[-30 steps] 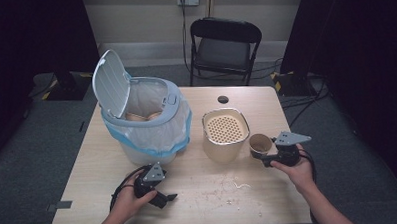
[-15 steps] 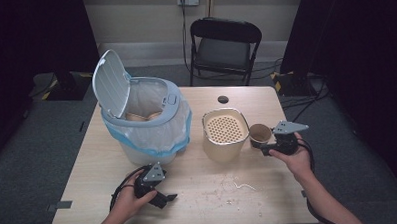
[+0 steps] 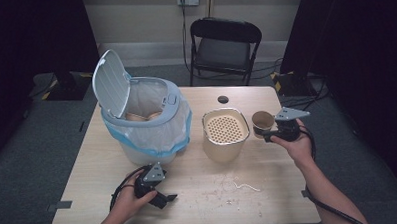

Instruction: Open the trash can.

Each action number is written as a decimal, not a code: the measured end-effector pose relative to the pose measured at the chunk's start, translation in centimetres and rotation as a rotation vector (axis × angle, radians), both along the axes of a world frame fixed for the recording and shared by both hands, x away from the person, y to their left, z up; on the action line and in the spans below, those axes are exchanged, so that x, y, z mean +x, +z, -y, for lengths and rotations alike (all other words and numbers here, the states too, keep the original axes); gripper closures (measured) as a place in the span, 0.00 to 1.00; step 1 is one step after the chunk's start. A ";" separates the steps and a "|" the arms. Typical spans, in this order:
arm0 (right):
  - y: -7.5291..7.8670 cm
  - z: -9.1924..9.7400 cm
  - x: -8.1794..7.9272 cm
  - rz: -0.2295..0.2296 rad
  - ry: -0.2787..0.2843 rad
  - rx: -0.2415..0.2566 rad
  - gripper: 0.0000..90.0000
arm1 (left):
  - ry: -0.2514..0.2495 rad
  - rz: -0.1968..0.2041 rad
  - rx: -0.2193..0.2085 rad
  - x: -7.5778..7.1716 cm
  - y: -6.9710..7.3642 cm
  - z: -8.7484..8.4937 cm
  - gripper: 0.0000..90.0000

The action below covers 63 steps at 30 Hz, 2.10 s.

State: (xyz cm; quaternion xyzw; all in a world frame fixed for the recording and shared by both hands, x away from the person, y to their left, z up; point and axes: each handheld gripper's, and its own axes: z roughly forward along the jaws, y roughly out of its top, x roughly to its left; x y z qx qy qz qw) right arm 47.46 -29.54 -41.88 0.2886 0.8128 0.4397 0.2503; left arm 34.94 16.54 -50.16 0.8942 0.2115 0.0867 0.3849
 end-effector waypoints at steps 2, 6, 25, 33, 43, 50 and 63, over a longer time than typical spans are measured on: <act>0.3 -0.1 0.4 0.006 -0.005 -0.002 0.33 | 0.001 0.001 0.000 0.0 0.0 0.0 0.07; 0.9 -0.5 1.1 0.028 -0.005 -0.026 0.33 | 0.000 0.001 0.000 0.0 0.0 0.0 0.07; 2.8 -1.6 3.9 0.143 0.024 -0.056 0.33 | 0.011 -0.001 -0.017 -0.1 -0.1 0.1 0.07; 3.6 -2.4 4.3 0.209 0.053 -0.105 0.34 | 0.011 -0.002 -0.019 -0.1 -0.1 0.1 0.06; 4.9 -3.7 4.6 0.308 0.089 -0.177 0.34 | 0.010 -0.003 -0.016 -0.1 -0.1 0.1 0.06; 5.5 -4.6 4.4 0.376 0.114 -0.285 0.34 | 0.012 -0.003 -0.022 -0.1 -0.1 0.2 0.06; 6.6 -5.2 4.8 0.471 0.180 -0.357 0.34 | 0.011 -0.005 -0.017 -0.1 -0.1 0.1 0.06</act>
